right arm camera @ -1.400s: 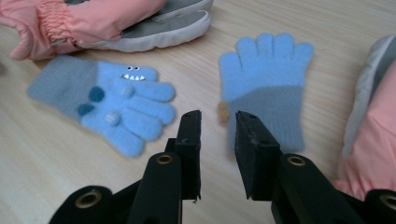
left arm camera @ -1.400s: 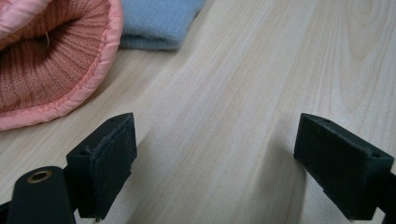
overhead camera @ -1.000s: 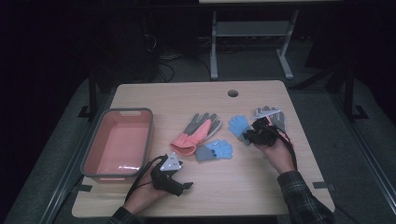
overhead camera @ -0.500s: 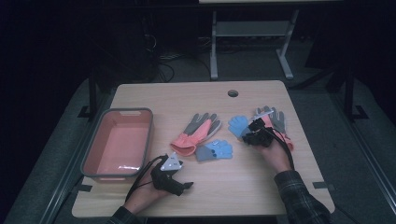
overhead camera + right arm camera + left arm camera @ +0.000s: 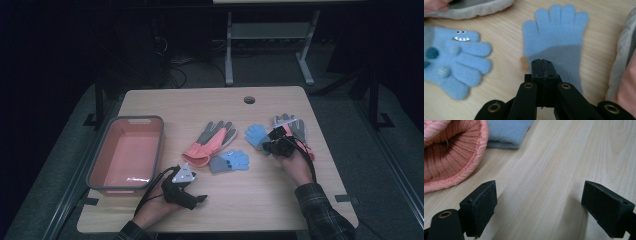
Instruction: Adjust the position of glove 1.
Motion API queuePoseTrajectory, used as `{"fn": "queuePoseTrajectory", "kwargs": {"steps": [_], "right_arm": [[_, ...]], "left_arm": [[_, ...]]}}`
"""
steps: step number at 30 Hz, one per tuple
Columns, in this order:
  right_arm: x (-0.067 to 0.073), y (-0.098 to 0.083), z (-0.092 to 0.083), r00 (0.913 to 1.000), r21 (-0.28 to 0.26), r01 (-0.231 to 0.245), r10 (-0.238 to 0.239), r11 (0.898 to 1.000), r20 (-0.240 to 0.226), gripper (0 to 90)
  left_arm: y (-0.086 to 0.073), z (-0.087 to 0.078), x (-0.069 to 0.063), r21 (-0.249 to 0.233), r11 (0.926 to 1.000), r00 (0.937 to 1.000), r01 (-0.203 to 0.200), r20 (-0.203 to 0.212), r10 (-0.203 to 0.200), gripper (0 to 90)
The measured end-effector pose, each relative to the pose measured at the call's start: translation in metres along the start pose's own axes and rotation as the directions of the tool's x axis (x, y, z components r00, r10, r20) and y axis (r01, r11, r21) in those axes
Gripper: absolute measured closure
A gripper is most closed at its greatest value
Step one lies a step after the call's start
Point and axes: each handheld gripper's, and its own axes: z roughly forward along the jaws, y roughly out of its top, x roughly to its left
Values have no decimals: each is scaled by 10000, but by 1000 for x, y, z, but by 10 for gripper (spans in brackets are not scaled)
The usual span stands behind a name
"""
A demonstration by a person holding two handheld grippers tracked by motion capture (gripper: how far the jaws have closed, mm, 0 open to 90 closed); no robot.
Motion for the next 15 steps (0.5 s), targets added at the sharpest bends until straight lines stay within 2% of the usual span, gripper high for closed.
{"fn": "queuePoseTrajectory", "kwargs": {"steps": [5, 15], "right_arm": [[2, -3, -14, 9998, -293, -13, 8, 9996, -176, 900], [15, -20, -31, 9986, -330, -58, 41, 9994, -534, 900]], "left_arm": [[0, 0, 0, 7, 10000, 10000, 0, 12, 0, 125], [0, 0, 0, 9, 10000, 10000, 32, 16, -32, 125]]}}
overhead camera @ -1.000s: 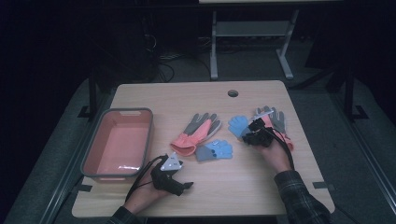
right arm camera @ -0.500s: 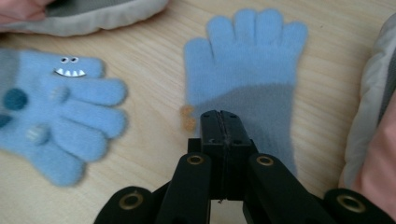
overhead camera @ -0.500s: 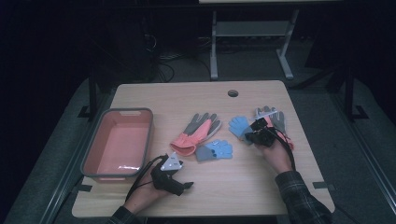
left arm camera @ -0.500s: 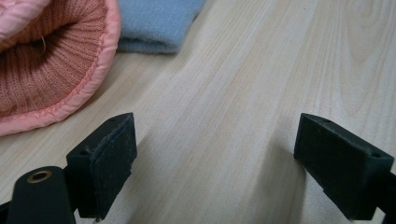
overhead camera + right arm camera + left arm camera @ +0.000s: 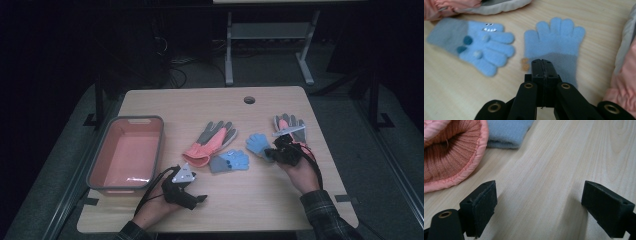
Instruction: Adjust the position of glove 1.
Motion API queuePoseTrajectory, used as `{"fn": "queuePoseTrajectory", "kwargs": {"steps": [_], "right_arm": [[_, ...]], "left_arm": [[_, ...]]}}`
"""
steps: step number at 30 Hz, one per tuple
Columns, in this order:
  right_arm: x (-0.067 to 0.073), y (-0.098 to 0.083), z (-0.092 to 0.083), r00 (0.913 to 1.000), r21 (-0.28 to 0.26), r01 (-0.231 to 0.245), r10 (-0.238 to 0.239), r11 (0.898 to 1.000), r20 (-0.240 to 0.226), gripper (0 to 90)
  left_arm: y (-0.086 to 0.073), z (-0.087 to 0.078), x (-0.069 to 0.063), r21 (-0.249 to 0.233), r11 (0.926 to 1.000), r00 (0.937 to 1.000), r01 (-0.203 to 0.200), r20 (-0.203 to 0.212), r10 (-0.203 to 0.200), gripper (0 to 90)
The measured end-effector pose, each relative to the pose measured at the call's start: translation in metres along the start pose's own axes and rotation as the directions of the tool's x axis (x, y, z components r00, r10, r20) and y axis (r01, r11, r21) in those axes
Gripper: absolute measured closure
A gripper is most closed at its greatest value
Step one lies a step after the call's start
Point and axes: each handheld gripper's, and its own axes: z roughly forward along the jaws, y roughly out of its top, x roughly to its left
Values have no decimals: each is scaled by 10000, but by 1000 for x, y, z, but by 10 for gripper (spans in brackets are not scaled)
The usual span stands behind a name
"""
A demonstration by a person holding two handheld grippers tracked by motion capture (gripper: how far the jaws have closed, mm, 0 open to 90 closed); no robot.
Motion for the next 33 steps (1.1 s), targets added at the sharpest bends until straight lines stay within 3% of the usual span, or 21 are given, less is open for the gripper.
{"fn": "queuePoseTrajectory", "kwargs": {"steps": [4, 12, 23, 24, 25, 26, 27, 29, 30, 33], "right_arm": [[9, -8, -7, 9996, 24, 278, -278, 9996, -14, 900], [20, -34, -29, 9988, 53, 370, -368, 9993, -316, 900], [34, -69, -38, 9954, 456, 447, -406, 9980, -867, 898], [36, -72, -38, 9948, 503, 456, -408, 9977, -937, 888], [36, -75, -36, 9938, 608, 402, -336, 9973, -1062, 807], [36, -75, -36, 9938, 608, 402, -336, 9973, -1062, 807], [35, -75, -37, 9924, 581, 341, -270, 9977, -1198, 720], [32, -72, -41, 9922, 335, 312, -269, 9990, -1217, 684], [27, -70, -45, 9927, 65, 310, -301, 9995, -1170, 738], [20, -69, -48, 9943, -64, 368, -373, 9993, -1001, 813]], "left_arm": [[0, 0, 0, 31, 10000, 10000, -47, 2, 47, 125], [0, 0, 0, 5, 10000, 10000, -41, -9, 41, 125], [0, 0, 0, -8, 10000, 10000, -36, -8, 36, 125], [0, 0, 0, -9, 10000, 10000, -35, -8, 35, 125], [0, 1, 0, -7, 10000, 10000, -32, -3, 32, 125], [0, 1, 0, 2, 10000, 10000, -38, -1, 38, 125], [0, 1, 0, 4, 10000, 10000, -45, 2, 45, 125], [1, 1, 0, 21, 10000, 10000, -55, 2, 55, 125], [1, 1, 0, 23, 10000, 10000, -57, 0, 57, 125], [1, 1, 0, 19, 10000, 10000, -53, 5, 53, 125]]}}
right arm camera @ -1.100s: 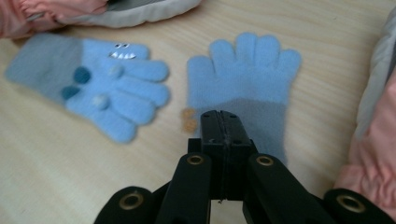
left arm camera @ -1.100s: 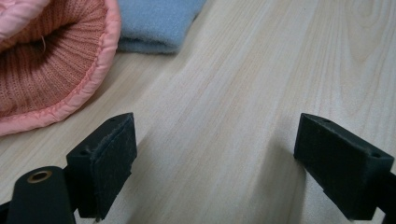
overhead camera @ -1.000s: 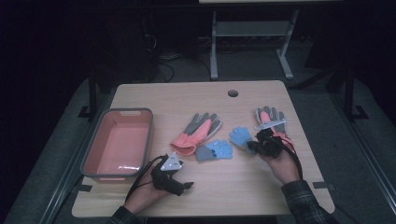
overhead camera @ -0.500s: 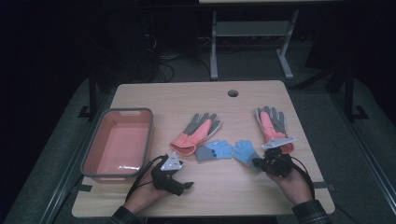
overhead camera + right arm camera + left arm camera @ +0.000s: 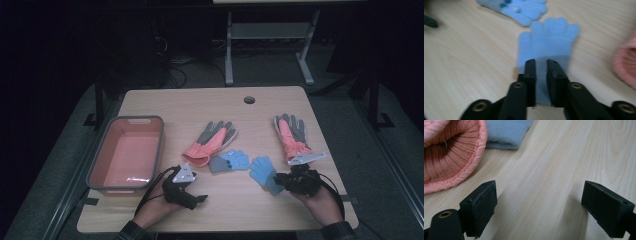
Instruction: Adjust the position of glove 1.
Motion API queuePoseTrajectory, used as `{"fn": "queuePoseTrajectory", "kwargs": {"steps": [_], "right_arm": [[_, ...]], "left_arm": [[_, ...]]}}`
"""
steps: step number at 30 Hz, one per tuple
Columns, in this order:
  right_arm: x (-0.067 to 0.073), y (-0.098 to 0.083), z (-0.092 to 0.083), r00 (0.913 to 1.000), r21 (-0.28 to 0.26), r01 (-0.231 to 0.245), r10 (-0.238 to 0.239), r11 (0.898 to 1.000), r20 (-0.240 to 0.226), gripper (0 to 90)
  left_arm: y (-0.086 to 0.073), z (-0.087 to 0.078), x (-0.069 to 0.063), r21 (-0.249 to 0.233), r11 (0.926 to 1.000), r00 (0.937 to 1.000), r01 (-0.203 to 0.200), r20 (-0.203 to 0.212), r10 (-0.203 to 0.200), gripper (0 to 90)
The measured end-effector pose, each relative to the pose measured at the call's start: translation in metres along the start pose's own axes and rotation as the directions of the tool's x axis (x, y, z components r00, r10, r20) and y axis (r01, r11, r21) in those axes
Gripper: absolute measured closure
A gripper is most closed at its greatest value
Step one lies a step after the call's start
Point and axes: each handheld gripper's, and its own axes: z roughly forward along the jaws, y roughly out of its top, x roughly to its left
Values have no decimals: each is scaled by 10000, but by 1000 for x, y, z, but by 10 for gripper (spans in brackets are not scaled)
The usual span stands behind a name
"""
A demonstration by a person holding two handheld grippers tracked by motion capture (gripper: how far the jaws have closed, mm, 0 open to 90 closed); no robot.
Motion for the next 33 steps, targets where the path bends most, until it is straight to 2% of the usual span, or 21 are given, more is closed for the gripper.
{"fn": "queuePoseTrajectory", "kwargs": {"steps": [2, 6, 10, 19, 24, 28, 30, 33], "right_arm": [[-10, 0, 1, 9998, 92, 85, -87, 9999, 190, 893], [-20, 2, 8, 9990, 348, 344, -354, 9988, 289, 900], [-24, 2, 13, 9986, 530, 507, -516, 9973, 151, 900], [-10, 0, 20, 9913, 827, 1214, -1165, 9892, -615, 900], [-4, 1, 22, 9875, 867, 1316, -1229, 9875, -984, 900], [7, 2, 27, 9774, 869, 1673, -1536, 9821, -1452, 900], [10, 2, 28, 9753, 855, 1701, -1553, 9817, -1568, 900], [22, 5, 34, 9638, 837, 2029, -1839, 9756, -1931, 900]], "left_arm": [[0, 0, 0, -2, 10000, 10000, -4, 13, 4, 125], [0, 0, 0, 8, 10000, 10000, 10, 13, -10, 125], [0, 0, 0, -2, 10000, 10000, 10, 18, -10, 125], [0, 0, 0, 10, 10000, 10000, 3, 14, -3, 125], [0, 0, 0, 10, 10000, 10000, 4, 14, -4, 125], [0, 0, 0, 13, 10000, 10000, 0, 13, 0, 125], [0, 0, 0, 11, 10000, 10000, 2, 13, -2, 125], [0, 0, 0, 9, 10000, 10000, 6, 14, -6, 125]]}}
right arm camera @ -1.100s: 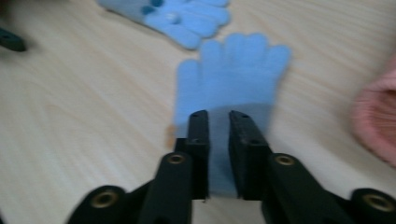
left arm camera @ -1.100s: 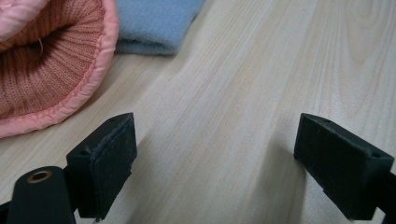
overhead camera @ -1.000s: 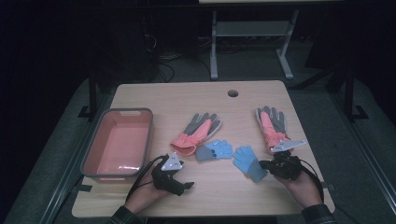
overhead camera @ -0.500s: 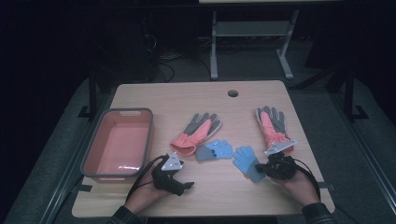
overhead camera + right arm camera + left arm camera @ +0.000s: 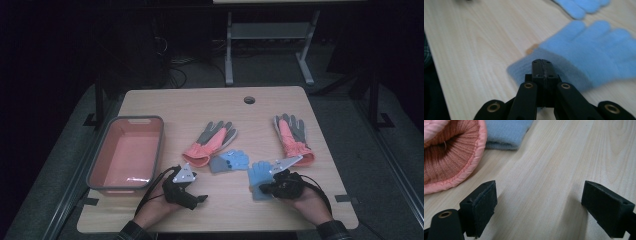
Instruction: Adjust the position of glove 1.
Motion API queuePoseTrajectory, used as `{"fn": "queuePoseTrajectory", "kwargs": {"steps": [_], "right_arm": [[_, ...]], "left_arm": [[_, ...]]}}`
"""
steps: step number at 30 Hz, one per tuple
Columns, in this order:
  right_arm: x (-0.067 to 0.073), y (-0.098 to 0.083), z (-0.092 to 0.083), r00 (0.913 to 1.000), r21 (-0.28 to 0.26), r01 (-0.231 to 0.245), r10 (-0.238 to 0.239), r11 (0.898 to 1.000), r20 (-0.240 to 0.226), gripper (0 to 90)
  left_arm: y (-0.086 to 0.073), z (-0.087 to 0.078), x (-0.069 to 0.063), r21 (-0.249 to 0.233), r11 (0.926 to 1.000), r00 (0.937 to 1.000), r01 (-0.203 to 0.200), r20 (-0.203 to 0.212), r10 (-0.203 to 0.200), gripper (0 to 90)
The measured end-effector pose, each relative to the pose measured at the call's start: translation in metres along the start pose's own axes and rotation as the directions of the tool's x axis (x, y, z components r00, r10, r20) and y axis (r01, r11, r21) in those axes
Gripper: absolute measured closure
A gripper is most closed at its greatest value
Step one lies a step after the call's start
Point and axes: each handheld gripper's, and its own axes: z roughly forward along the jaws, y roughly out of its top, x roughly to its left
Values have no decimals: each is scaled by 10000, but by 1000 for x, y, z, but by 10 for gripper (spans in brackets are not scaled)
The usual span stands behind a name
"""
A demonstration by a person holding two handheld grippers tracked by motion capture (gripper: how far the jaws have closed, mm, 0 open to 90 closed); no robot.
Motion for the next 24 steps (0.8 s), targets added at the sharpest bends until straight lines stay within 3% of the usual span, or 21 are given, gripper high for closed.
{"fn": "queuePoseTrajectory", "kwargs": {"steps": [16, 24], "right_arm": [[27, 25, 29, 9918, -109, 812, -819, 9966, -976, 900], [36, 33, 39, 9870, -205, 1077, -1094, 9940, -1181, 900]], "left_arm": [[0, 0, 0, -6, 10000, 10000, 13, -5, -13, 125], [0, 0, 0, 39, 10000, 10000, -61, -8, 61, 125]]}}
